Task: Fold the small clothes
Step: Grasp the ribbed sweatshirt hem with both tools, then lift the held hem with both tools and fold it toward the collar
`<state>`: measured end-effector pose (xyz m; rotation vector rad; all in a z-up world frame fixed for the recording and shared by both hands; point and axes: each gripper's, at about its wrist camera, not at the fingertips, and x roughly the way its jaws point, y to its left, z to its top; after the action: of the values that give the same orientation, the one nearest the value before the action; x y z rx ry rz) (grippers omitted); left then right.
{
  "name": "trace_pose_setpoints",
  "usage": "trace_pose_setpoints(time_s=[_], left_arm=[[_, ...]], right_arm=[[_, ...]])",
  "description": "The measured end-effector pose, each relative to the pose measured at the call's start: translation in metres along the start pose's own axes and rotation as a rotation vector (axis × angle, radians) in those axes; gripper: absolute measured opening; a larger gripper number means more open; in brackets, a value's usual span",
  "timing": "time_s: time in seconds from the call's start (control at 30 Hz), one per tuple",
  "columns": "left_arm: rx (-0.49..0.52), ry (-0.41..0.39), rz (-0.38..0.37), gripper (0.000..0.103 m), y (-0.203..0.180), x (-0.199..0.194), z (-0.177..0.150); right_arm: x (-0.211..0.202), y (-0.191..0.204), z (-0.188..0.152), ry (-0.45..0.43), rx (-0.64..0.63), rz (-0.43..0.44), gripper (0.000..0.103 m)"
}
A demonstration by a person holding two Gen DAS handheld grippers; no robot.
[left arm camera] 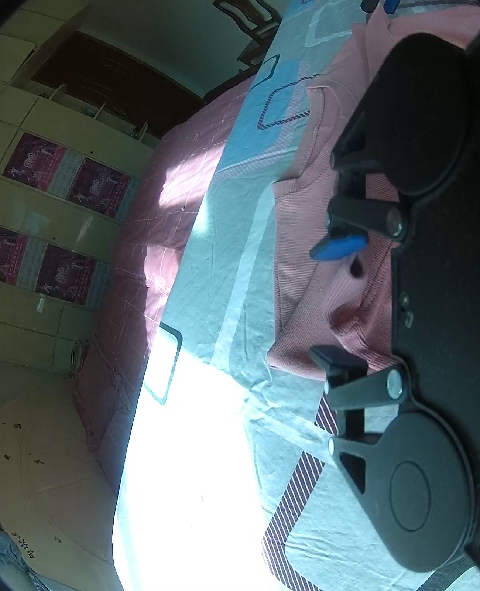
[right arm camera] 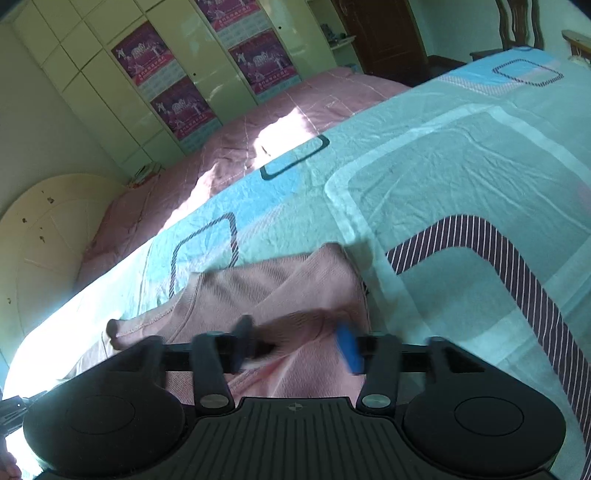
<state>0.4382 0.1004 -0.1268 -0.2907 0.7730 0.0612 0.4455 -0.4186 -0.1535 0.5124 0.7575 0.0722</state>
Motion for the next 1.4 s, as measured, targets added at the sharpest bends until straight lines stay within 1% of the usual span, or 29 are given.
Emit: trace_pose_setpoints(time_s=[0.03, 0.07, 0.1, 0.2, 0.3, 0.33, 0.37, 0.43, 0.47, 0.5, 0.53, 0.57, 0.6, 0.67, 0.7, 0.73, 0.77, 0.8, 0.83, 0.93, 0.97, 1.07, 1.13, 1.17, 1.23, 1.27, 1.33, 1.37, 1.4], left_arm=[[-0.006, -0.036, -0.010, 0.089, 0.005, -0.008, 0.001], [0.005, -0.055, -0.018, 0.089, 0.007, -0.013, 0.004], [0.026, -0.052, -0.026, 0.088, 0.009, -0.015, 0.005], [0.099, -0.017, -0.068, 0.085, 0.010, -0.010, 0.006], [0.180, 0.015, -0.071, 0.082, 0.001, 0.004, 0.003], [0.203, 0.026, -0.070, 0.078, -0.002, 0.011, 0.002], [0.224, 0.038, -0.070, 0.077, -0.006, 0.018, 0.001], [0.247, 0.060, -0.075, 0.074, -0.009, 0.031, 0.000], [0.254, 0.071, -0.073, 0.072, -0.010, 0.036, -0.001], [0.262, 0.092, -0.070, 0.067, -0.011, 0.043, -0.001], [0.269, 0.116, -0.072, 0.054, -0.010, 0.049, -0.003], [0.274, 0.133, -0.082, 0.048, -0.009, 0.052, -0.005], [0.282, 0.137, -0.087, 0.046, -0.009, 0.053, -0.006], [0.289, 0.141, -0.106, 0.039, -0.008, 0.052, -0.007], [0.286, 0.143, -0.115, 0.030, -0.007, 0.051, -0.007], [0.291, 0.138, -0.117, 0.018, -0.008, 0.050, -0.007], [0.299, 0.130, -0.116, 0.016, -0.009, 0.048, -0.008], [0.307, 0.117, -0.112, 0.014, -0.010, 0.045, -0.009], [0.313, 0.098, -0.110, 0.012, -0.011, 0.041, -0.010], [0.302, 0.013, -0.115, 0.011, -0.011, 0.023, -0.007], [0.286, -0.026, -0.115, 0.010, -0.011, 0.014, -0.004], [0.234, -0.112, -0.103, 0.010, -0.008, 0.000, 0.006], [0.196, -0.170, -0.081, 0.009, -0.008, -0.005, 0.013], [0.178, -0.196, -0.059, 0.001, -0.008, -0.006, 0.016], [0.131, -0.235, -0.010, 0.000, -0.005, -0.003, 0.023], [0.123, -0.226, 0.005, 0.000, -0.004, 0.003, 0.025], [0.180, -0.222, 0.060, 0.000, -0.010, 0.015, 0.020], [0.196, -0.196, 0.073, 0.000, -0.011, 0.022, 0.017], [0.182, -0.160, 0.063, 0.000, -0.009, 0.027, 0.014]], right_arm=[[-0.001, 0.000, 0.003, -0.013, -0.027, 0.009, 0.077], [-0.002, 0.000, 0.006, -0.018, -0.048, 0.021, 0.077], [-0.002, 0.000, 0.008, -0.021, -0.072, 0.034, 0.077], [0.006, 0.005, 0.008, -0.004, -0.153, 0.061, 0.077], [0.021, 0.010, 0.004, 0.027, -0.226, 0.072, 0.077], [0.026, 0.011, 0.002, 0.039, -0.243, 0.076, 0.077], [0.031, 0.011, 0.000, 0.048, -0.260, 0.076, 0.077], [0.039, 0.014, -0.003, 0.065, -0.305, 0.083, 0.077], [0.042, 0.016, -0.004, 0.071, -0.331, 0.085, 0.074], [0.046, 0.016, -0.005, 0.083, -0.350, 0.088, 0.063], [0.050, 0.015, -0.006, 0.098, -0.365, 0.085, 0.058], [0.053, 0.015, -0.006, 0.104, -0.380, 0.080, 0.054], [0.055, 0.013, -0.007, 0.111, -0.395, 0.082, 0.054], [0.060, 0.011, -0.009, 0.128, -0.412, 0.089, 0.054], [0.062, 0.011, -0.009, 0.138, -0.420, 0.096, 0.053], [0.063, 0.012, -0.010, 0.147, -0.436, 0.094, 0.053], [0.064, 0.015, -0.011, 0.152, -0.457, 0.086, 0.038], [0.065, 0.018, -0.011, 0.156, -0.474, 0.083, 0.014], [0.063, 0.019, -0.011, 0.154, -0.479, 0.085, 0.011], [0.051, 0.022, -0.010, 0.110, -0.496, 0.088, 0.010], [0.044, 0.022, -0.008, 0.076, -0.491, 0.090, 0.010], [0.023, 0.023, 0.002, -0.048, -0.430, 0.094, 0.010], [0.018, 0.029, 0.007, -0.112, -0.430, 0.076, 0.009], [0.018, 0.033, 0.008, -0.133, -0.440, 0.061, 0.009], [0.022, 0.036, 0.011, -0.166, -0.424, 0.029, 0.009], [0.027, 0.035, 0.012, -0.163, -0.400, 0.016, 0.009], [0.042, 0.034, 0.009, -0.126, -0.384, -0.013, 0.009], [0.052, 0.034, 0.004, -0.100, -0.398, -0.034, 0.010], [0.063, 0.033, 0.001, -0.053, -0.401, -0.049, 0.010]])
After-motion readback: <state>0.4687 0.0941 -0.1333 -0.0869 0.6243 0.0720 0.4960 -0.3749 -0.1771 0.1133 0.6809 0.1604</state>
